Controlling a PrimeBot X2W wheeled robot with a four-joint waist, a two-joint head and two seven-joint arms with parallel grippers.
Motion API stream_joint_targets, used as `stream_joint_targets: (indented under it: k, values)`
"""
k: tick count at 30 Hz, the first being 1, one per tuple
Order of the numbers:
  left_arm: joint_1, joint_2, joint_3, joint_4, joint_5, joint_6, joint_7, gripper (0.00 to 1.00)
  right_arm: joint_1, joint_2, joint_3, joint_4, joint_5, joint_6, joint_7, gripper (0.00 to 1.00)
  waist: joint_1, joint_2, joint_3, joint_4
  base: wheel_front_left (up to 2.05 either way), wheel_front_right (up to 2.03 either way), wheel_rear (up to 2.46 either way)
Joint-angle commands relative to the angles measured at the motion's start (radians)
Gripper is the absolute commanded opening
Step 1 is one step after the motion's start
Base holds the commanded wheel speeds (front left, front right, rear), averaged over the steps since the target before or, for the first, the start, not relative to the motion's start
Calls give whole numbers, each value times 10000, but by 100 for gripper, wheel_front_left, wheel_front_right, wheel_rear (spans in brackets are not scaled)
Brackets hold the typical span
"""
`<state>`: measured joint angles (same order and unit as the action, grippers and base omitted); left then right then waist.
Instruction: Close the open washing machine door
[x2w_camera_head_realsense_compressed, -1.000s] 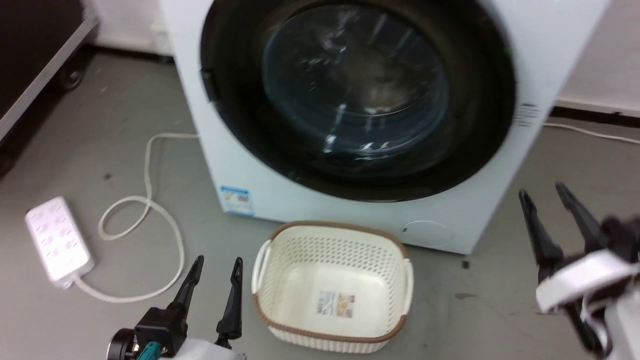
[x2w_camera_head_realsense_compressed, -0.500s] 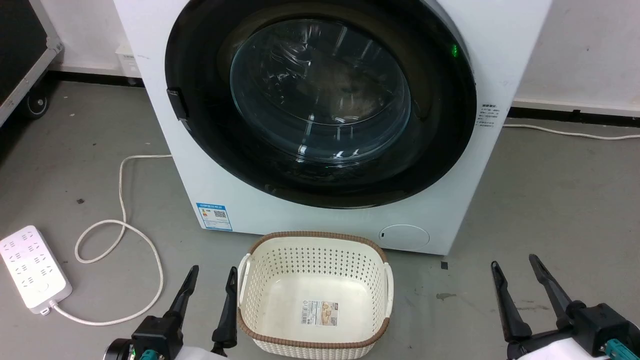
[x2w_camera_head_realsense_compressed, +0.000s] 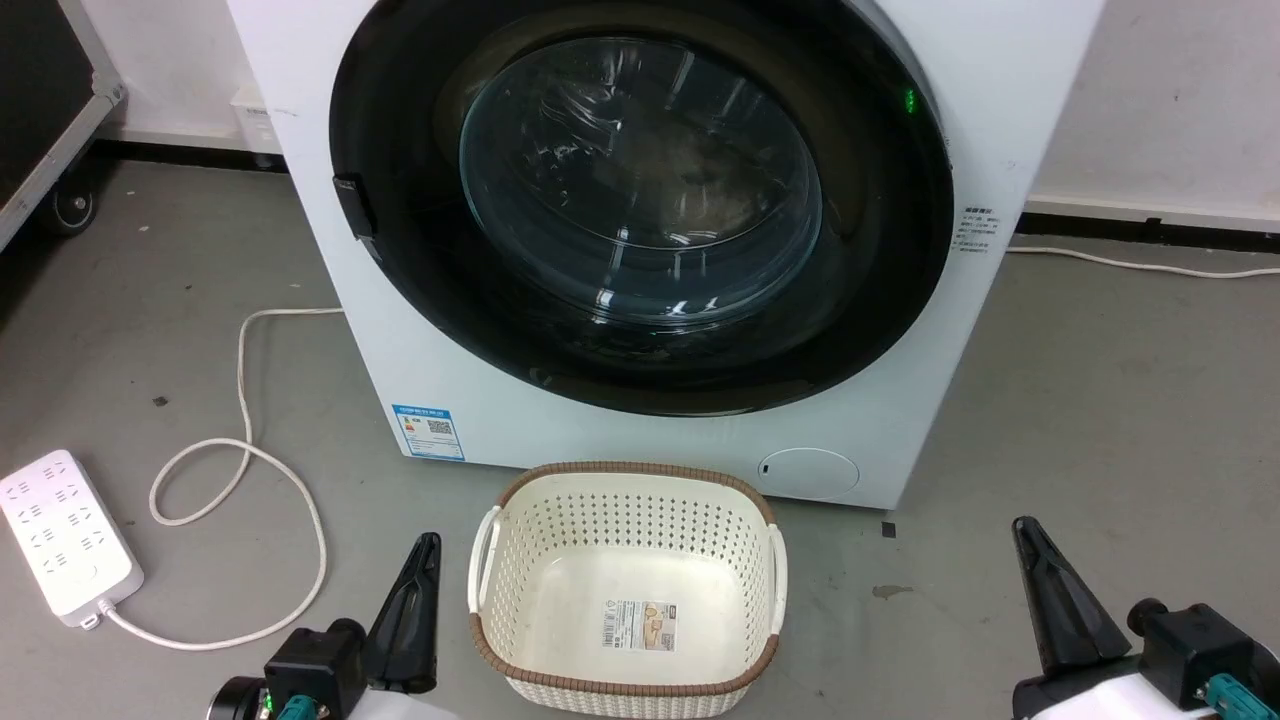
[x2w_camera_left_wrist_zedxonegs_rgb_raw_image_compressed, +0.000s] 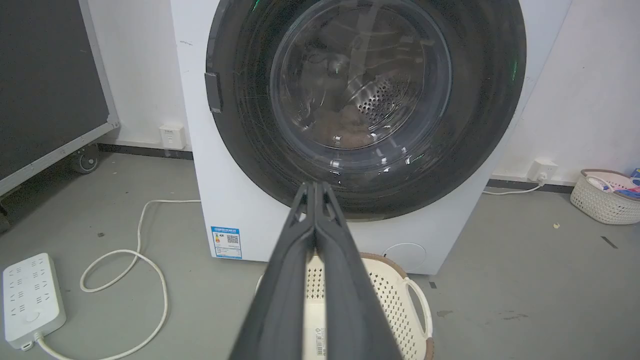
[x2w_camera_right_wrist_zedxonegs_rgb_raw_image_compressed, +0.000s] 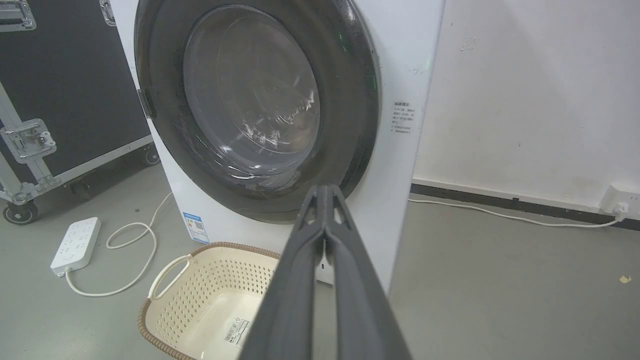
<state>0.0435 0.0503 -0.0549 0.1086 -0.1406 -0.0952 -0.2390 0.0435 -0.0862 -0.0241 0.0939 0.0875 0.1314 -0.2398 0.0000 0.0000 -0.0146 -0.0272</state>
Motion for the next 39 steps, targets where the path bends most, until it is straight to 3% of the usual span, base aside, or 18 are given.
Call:
stream_joint_targets:
  k: [1,39]
  values:
    - [-31,4,14,-58,87,56,32,0,-15,27,13,-59,-61,-1,27,0,0,0,1,3,0,0,0]
    - [-178,2,208,-430,565,381,887,0,-167,147,95,-378,-356,-3,886,0,0,0,53,101,0,0,0]
